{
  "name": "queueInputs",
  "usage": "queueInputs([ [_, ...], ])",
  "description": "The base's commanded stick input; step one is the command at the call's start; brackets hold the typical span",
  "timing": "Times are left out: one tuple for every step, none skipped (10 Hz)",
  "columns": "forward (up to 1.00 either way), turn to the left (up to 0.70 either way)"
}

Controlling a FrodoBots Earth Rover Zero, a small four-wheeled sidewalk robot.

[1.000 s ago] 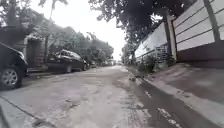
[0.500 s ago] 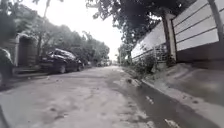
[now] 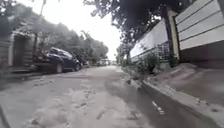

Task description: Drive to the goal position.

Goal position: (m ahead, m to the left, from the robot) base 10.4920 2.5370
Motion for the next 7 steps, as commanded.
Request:
queueInputs([
  [0.7, 0.0],
  [0.7, 0.0],
  [0.7, -0.05],
  [0.7, -0.28],
  [0.7, -0.35],
  [0.7, -0.35],
  [0.7, -0.11],
])
